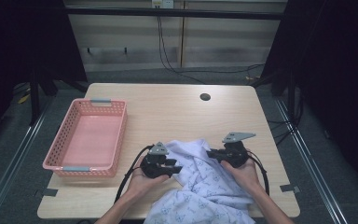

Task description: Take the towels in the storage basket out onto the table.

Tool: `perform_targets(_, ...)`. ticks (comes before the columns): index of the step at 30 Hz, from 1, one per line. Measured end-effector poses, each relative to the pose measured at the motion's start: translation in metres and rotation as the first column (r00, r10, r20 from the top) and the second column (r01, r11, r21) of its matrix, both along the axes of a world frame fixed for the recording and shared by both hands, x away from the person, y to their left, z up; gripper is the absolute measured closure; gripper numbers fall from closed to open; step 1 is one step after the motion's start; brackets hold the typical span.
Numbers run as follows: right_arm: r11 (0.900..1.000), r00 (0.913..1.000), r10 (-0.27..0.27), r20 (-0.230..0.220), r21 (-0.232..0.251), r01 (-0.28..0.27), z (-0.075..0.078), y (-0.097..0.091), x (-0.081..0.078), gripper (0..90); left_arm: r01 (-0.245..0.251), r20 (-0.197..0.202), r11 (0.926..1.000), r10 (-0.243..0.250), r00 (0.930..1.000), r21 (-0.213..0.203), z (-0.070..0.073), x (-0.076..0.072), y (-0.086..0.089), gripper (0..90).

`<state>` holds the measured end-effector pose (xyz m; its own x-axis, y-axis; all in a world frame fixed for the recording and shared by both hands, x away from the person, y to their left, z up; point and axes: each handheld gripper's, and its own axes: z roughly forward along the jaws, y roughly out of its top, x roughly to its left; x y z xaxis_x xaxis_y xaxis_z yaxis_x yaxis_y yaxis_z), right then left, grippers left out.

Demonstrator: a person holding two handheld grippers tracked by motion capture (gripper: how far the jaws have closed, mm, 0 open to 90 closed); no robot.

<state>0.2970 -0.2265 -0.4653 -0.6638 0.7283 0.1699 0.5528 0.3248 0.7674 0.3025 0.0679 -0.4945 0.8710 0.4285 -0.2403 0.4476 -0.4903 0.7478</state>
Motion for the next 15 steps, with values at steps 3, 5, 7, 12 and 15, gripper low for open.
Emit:
perform_targets(3, 0.9999, 0.9993, -0.003, -0.038, -0.012, 0.003, -0.005, -0.016, -0.006, 87.4, 0.021, -0.01, 0.9985, -0.02, 0.9997, 0.051, -0.005, -0.005, -0.003, 59.2)
perform_targets(5, 0.9985, 0.9976, -0.013, -0.068, -0.054, 0.009, -0.015, -0.023, -0.013, 87.4, 0.02, 0.0, 0.9981, -0.02, 0.9998, 0.059, -0.007, -0.009, -0.002, 58.6)
perform_targets(7, 0.9956, 0.9927, -0.031, -0.116, -0.092, 0.021, -0.028, -0.033, -0.021, 87.5, 0.024, -0.005, 0.997, -0.023, 0.9997, 0.074, -0.005, -0.011, 0.001, 58.4)
perform_targets(12, 0.9958, 0.9883, -0.056, -0.142, -0.079, 0.045, -0.031, -0.052, -0.04, 87.5, 0.039, 0.009, 0.9965, -0.04, 0.9992, 0.074, -0.006, -0.02, 0.008, 57.7)
perform_targets(15, 0.9951, 0.9874, -0.042, -0.153, -0.095, 0.027, -0.029, -0.055, -0.058, 87.5, 0.061, 0.0, 0.9954, -0.061, 0.9982, 0.074, -0.005, -0.029, 0.015, 57.4)
